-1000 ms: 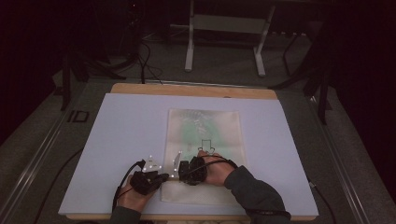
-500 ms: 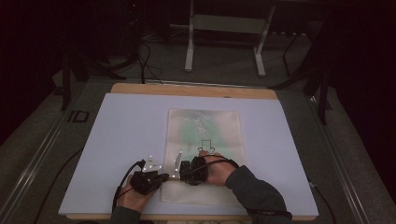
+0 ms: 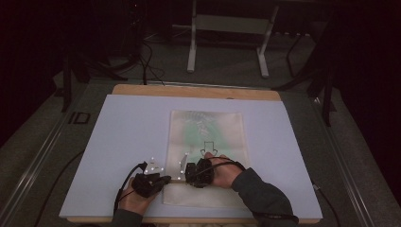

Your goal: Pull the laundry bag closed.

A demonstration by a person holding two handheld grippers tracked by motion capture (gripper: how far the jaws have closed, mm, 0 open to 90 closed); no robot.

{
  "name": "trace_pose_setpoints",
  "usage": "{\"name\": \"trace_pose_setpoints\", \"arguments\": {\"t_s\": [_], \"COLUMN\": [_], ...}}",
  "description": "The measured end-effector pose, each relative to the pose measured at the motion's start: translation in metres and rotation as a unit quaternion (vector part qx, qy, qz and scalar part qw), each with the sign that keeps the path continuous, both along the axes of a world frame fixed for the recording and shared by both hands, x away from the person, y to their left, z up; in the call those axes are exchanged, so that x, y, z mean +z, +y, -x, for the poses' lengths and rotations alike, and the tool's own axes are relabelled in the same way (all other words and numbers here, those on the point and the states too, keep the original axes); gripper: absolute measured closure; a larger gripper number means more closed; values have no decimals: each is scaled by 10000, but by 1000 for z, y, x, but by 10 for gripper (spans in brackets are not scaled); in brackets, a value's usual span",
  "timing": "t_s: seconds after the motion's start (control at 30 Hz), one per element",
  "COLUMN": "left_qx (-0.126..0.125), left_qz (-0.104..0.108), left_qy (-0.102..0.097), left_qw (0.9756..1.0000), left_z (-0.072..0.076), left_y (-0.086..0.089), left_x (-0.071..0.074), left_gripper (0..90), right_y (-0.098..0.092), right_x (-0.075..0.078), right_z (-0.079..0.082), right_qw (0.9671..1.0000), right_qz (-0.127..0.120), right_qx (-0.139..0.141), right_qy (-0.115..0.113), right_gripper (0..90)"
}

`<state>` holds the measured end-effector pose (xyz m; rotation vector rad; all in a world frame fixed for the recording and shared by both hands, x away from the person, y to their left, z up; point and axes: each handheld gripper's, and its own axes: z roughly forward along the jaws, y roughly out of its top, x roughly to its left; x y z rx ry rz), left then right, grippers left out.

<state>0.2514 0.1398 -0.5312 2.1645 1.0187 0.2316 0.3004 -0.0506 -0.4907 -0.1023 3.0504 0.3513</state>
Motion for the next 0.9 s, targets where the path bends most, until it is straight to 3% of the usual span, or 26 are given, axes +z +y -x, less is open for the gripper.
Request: {"name": "trace_pose_setpoints", "arguments": {"t_s": [0.9], "left_qx": [9], "left_qz": [28], "left_qy": [13], "left_qw": [10000], "left_z": [0], "left_y": [1], "left_x": [0], "left_gripper": [896], "right_y": [-15], "right_x": [4], "right_z": [1], "right_qw": [10000], "right_qz": [12], "right_qx": [-66], "right_qy": [2], "right_gripper": [825]}}
